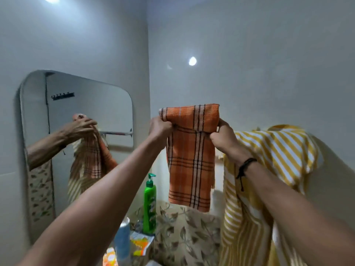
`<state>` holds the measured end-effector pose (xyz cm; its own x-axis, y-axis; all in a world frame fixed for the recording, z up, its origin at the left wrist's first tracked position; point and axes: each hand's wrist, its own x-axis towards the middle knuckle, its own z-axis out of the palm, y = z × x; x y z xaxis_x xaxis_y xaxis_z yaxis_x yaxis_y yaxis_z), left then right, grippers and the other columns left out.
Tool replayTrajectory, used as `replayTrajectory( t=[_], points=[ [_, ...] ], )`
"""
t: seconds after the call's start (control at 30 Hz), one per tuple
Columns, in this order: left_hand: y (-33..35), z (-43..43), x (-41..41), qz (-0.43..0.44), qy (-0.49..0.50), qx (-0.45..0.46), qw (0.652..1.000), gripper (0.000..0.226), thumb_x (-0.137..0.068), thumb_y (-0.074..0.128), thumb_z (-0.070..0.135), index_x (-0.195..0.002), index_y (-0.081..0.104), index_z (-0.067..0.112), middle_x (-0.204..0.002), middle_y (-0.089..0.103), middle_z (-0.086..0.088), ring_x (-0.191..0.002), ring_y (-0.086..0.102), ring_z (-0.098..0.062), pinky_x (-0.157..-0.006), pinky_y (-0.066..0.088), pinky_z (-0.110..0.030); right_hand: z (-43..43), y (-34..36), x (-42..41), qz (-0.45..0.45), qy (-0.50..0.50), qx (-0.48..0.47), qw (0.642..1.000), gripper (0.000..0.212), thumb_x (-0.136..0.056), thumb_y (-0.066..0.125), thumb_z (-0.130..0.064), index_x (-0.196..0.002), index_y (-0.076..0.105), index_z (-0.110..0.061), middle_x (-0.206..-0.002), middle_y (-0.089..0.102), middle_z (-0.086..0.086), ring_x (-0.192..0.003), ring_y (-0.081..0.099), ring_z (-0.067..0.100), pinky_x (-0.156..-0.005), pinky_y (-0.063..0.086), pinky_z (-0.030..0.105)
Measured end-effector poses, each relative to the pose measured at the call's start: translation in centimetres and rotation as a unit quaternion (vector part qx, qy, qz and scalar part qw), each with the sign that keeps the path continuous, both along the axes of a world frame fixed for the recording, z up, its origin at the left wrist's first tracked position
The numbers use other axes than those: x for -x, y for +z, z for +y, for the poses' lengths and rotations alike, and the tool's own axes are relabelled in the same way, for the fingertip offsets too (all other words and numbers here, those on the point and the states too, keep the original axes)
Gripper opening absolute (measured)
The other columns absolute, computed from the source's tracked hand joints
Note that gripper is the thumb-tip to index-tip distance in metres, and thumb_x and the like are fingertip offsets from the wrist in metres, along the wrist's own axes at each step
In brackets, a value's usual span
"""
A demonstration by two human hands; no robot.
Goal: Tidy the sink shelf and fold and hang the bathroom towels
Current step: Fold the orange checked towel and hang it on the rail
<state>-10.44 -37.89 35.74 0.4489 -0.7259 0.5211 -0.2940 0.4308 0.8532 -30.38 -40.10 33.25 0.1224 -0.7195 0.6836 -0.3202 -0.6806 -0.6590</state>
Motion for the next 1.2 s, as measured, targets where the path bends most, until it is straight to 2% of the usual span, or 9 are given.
replayTrajectory(
  t=[0.17,0.27,0.4,0.53,0.67,0.8,0.93,1.07,1.2],
  points=[
    [3.3,-5.1,-1.8,0.04,0.087,0.012,0.995,0.018,-0.056,0.043,0.009,-0.067,0.058,0.012,-0.077,0.066,-0.011,-0.068,0.065,-0.029,-0.07,0.061,-0.043,-2.6,4.4,-2.2,0.043,-0.047,-0.007,0.998,0.039,-0.077,0.048,-0.003,-0.096,0.057,-0.036,-0.096,0.069,0.0,-0.09,0.066,0.03,-0.068,0.052,0.032],
    [3.3,-7.3,-2.0,0.034,0.105,0.013,0.994,0.037,-0.065,0.044,0.01,-0.096,0.063,0.018,-0.11,0.067,-0.012,-0.085,0.068,-0.03,-0.086,0.061,-0.047,-4.7,5.2,-3.2,0.076,-0.086,-0.004,0.993,0.031,-0.081,0.05,0.001,-0.095,0.058,-0.026,-0.099,0.067,0.008,-0.098,0.064,0.036,-0.076,0.041,0.028],
    [1.4,-7.4,-0.3,0.045,0.015,0.039,0.998,0.077,-0.078,0.065,-0.005,-0.138,0.031,0.03,-0.134,0.04,-0.01,-0.108,0.053,-0.027,-0.104,0.048,-0.043,-7.8,5.0,-4.2,0.097,-0.15,0.008,0.984,0.038,-0.082,0.054,-0.002,-0.117,0.063,-0.015,-0.115,0.069,0.015,-0.108,0.063,0.039,-0.078,0.04,0.03],
    [-2.0,-9.3,0.0,-0.07,0.016,0.056,0.996,0.093,-0.08,0.07,0.003,-0.148,0.017,0.038,-0.14,0.027,-0.006,-0.119,0.051,-0.027,-0.11,0.04,-0.048,-9.1,3.9,-4.2,0.106,-0.19,0.066,0.974,0.038,-0.08,0.056,-0.001,-0.116,0.045,-0.011,-0.113,0.057,0.014,-0.098,0.062,0.039,-0.067,0.04,0.034],
    [-2.4,-10.4,0.0,-0.276,0.093,0.021,0.957,0.053,-0.096,0.058,0.022,-0.146,0.039,0.027,-0.154,0.019,-0.005,-0.124,0.057,-0.034,-0.106,0.043,-0.051,-9.9,2.3,-3.9,0.259,-0.33,0.281,0.863,0.052,-0.072,0.055,0.002,-0.119,0.039,-0.015,-0.116,0.04,0.014,-0.1,0.052,0.038,-0.059,0.049,0.041],
    [-3.0,-11.8,-1.5,-0.422,0.1,-0.052,0.899,0.043,-0.103,0.031,0.038,-0.14,0.054,0.036,-0.152,0.046,-0.005,-0.14,0.04,-0.026,-0.119,0.025,-0.052,-11.1,2.3,-4.4,0.383,-0.283,0.419,0.773,0.041,-0.077,0.057,-0.007,-0.117,0.059,-0.017,-0.132,0.054,0.009,-0.117,0.052,0.034,-0.09,0.049,0.048],
    [-4.5,-12.5,-3.9,-0.452,0.053,-0.033,0.89,0.05,-0.104,0.031,0.056,-0.15,0.037,0.039,-0.157,0.038,-0.004,-0.148,0.026,-0.025,-0.124,0.015,-0.046,-11.6,3.8,-4.7,0.462,-0.233,0.286,0.806,0.034,-0.1,0.04,-0.035,-0.122,0.063,-0.022,-0.145,0.051,0.002,-0.133,0.045,0.026,-0.11,0.035,0.049],
    [-4.7,-11.7,-5.4,-0.529,0.015,-0.054,0.847,0.105,-0.074,0.069,0.074,-0.157,0.016,0.036,-0.164,0.019,-0.003,-0.152,0.012,-0.026,-0.125,0.014,-0.049,-10.6,5.5,-5.9,0.441,-0.202,0.192,0.853,0.046,-0.102,0.031,-0.051,-0.116,0.068,-0.028,-0.132,0.059,0.0,-0.12,0.054,0.027,-0.098,0.046,0.047],
    [-5.0,-11.9,-6.1,-0.535,0.023,-0.041,0.843,0.116,-0.066,0.078,0.072,-0.156,0.015,0.035,-0.165,0.016,-0.003,-0.152,0.011,-0.029,-0.125,0.013,-0.05,-9.9,6.9,-6.9,0.452,-0.173,0.121,0.866,0.046,-0.101,0.032,-0.057,-0.129,0.061,-0.034,-0.134,0.062,0.005,-0.12,0.058,0.03,-0.097,0.047,0.044]
  ],
)
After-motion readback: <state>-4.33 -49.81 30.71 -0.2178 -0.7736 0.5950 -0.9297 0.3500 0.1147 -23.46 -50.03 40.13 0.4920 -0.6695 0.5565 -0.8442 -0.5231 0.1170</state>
